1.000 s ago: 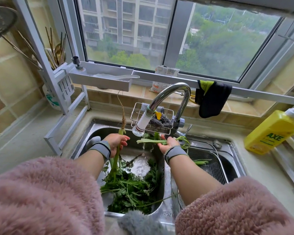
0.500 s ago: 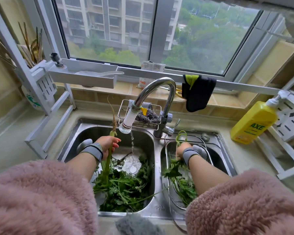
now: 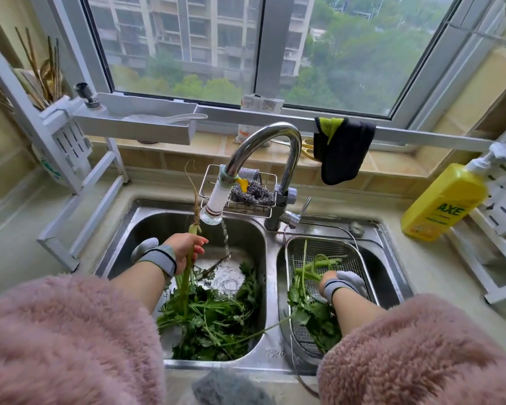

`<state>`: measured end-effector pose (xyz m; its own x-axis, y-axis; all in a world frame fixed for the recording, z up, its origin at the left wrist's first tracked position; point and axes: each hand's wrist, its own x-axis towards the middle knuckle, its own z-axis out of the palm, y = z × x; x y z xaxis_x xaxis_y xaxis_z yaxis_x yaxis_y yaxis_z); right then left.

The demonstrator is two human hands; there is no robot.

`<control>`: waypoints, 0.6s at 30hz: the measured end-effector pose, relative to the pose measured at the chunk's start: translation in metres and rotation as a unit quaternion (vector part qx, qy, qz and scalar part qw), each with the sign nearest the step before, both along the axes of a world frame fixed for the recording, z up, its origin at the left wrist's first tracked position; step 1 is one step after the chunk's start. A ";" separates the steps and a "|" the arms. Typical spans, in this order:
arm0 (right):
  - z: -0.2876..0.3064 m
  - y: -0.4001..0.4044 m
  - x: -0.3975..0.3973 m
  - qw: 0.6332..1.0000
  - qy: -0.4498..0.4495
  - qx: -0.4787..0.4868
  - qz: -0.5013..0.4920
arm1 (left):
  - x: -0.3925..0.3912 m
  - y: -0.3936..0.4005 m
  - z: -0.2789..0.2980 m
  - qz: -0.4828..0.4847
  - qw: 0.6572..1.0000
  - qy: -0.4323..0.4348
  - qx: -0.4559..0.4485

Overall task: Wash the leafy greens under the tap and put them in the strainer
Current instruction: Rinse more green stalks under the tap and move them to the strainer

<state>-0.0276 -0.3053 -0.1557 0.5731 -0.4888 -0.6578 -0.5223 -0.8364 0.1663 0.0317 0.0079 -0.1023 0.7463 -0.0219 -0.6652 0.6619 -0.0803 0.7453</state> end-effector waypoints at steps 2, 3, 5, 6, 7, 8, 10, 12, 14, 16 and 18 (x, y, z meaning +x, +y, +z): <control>0.005 0.000 -0.006 0.997 -0.047 0.040 -0.053 | 0.000 -0.002 0.001 0.001 1.000 0.001 -0.001; -0.006 -0.002 0.000 0.998 -0.014 0.018 -0.065 | 0.000 -0.002 0.002 0.001 1.000 0.001 -0.001; -0.006 -0.008 -0.006 0.999 0.011 -0.027 -0.041 | -0.002 -0.005 0.004 -0.005 1.000 0.003 0.008; -0.014 -0.006 -0.003 0.997 0.023 -0.049 -0.051 | -0.004 -0.005 0.005 -0.008 1.000 0.004 0.013; -0.018 -0.006 -0.002 0.998 0.010 -0.039 -0.045 | -0.004 -0.008 0.006 -0.013 1.000 0.003 0.014; -0.022 -0.006 0.000 0.996 -0.001 -0.030 -0.079 | -0.005 -0.008 0.007 -0.016 1.000 0.003 0.015; -0.015 -0.006 -0.004 0.991 -0.028 -0.033 -0.129 | -0.006 -0.009 0.008 -0.018 1.000 0.003 0.016; -0.009 -0.002 -0.005 0.987 -0.056 -0.028 -0.150 | -0.006 -0.009 0.008 -0.020 1.000 0.006 0.019; -0.001 0.003 -0.004 0.984 -0.093 -0.013 -0.149 | -0.006 -0.008 0.008 -0.021 1.000 0.009 0.019; 0.009 0.008 0.000 0.980 -0.143 0.002 -0.140 | -0.006 -0.007 0.009 -0.023 0.999 0.009 0.020; 0.021 0.016 0.006 0.972 -0.202 0.011 -0.117 | -0.008 -0.007 0.010 -0.030 0.999 0.007 0.020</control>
